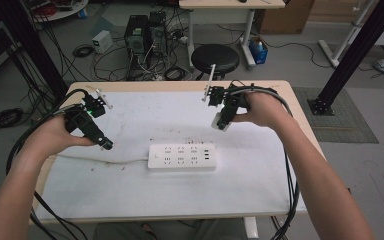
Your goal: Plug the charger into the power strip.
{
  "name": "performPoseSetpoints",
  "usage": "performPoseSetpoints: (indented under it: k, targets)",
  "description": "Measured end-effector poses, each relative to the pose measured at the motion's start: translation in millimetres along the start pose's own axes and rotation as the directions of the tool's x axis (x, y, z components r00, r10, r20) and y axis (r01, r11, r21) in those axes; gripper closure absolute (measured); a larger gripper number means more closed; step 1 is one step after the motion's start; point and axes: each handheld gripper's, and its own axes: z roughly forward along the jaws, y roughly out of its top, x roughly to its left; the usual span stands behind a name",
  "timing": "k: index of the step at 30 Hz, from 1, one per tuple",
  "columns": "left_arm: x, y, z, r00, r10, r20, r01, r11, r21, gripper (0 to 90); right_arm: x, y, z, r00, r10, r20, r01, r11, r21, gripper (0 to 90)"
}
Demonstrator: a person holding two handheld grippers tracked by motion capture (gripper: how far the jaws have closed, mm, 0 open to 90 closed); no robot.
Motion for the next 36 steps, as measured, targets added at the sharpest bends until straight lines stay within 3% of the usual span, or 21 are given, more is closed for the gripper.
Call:
performPoseSetpoints:
  k: [3,5,9,10,14,15,18,22,23,26,29,31,32,34,36]
  targets:
    - [-1.5,-2.8,0.8,1.0000,0.004,0.002,-0.004,1.0000,0.001,17.0,5.0,13.7,11.5,0.9992,-0.038,-0.015,0.038,0.999,0.027,62.1]
    - [-2.8,-4.2,1.2,1.0000,0.007,0.001,-0.007,1.0000,0.000,17.0,7.8,21.9,19.8,0.9955,-0.087,-0.039,0.088,0.995,0.041,62.1]
    - [-3.3,-5.7,2.1,0.9999,0.014,0.008,-0.014,0.9999,-0.001,17.0,15.9,34.1,31.8,0.9909,-0.120,-0.062,0.124,0.990,0.063,62.1]
    - [-4.5,-6.6,4.1,0.9998,0.018,0.010,-0.018,0.9998,0.006,17.0,20.9,43.7,42.5,0.9838,-0.166,-0.069,0.171,0.982,0.080,62.1]
    - [-6.4,-7.7,6.5,0.9998,0.011,0.014,-0.011,0.9999,-0.002,17.0,28.3,55.2,54.2,0.9763,-0.196,-0.091,0.205,0.975,0.091,62.1]
    - [-6.0,-9.2,7.2,0.9997,0.023,0.012,-0.023,0.9997,0.009,17.0,31.9,62.7,62.3,0.9669,-0.234,-0.103,0.244,0.965,0.099,62.1]
    - [-6.7,-10.4,8.1,0.9998,0.012,0.014,-0.012,0.9999,0.002,17.0,36.5,70.1,72.9,0.9602,-0.253,-0.119,0.266,0.957,0.112,62.1]
    - [-6.2,-12.7,8.7,0.9994,0.029,0.017,-0.029,0.9995,0.013,17.0,39.9,74.7,81.7,0.9545,-0.270,-0.127,0.285,0.950,0.128,62.1]
    - [-7.6,-13.3,10.2,0.9998,0.009,0.017,-0.009,1.0000,-0.002,17.0,39.6,75.6,83.5,0.9523,-0.281,-0.120,0.296,0.946,0.134,62.1]
    - [-6.1,-13.3,10.4,0.9996,0.023,0.017,-0.023,0.9997,0.012,17.0,41.2,77.8,86.1,0.9527,-0.278,-0.123,0.293,0.947,0.129,62.2]
    - [-7.1,-13.1,13.8,0.9996,0.019,0.021,-0.019,0.9997,0.011,17.0,41.4,79.3,91.3,0.9460,-0.301,-0.122,0.316,0.938,0.143,62.2]
    - [-6.8,-12.3,14.7,0.9993,0.029,0.024,-0.029,0.9994,0.018,17.0,41.1,79.4,91.6,0.9445,-0.305,-0.122,0.321,0.937,0.139,62.4]
    - [-7.2,-11.8,15.7,0.9994,0.024,0.027,-0.024,0.9996,0.012,17.0,42.6,78.9,91.4,0.9485,-0.294,-0.118,0.309,0.941,0.137,62.5]
    - [-7.1,-11.0,16.0,0.9994,0.022,0.026,-0.023,0.9997,0.014,17.0,43.0,78.3,91.8,0.9449,-0.306,-0.116,0.320,0.938,0.131,62.6]
    - [-8.4,-8.5,17.8,0.9993,0.024,0.030,-0.025,0.9996,0.011,17.0,45.5,77.2,98.5,0.9359,-0.335,-0.108,0.349,0.925,0.150,62.9]
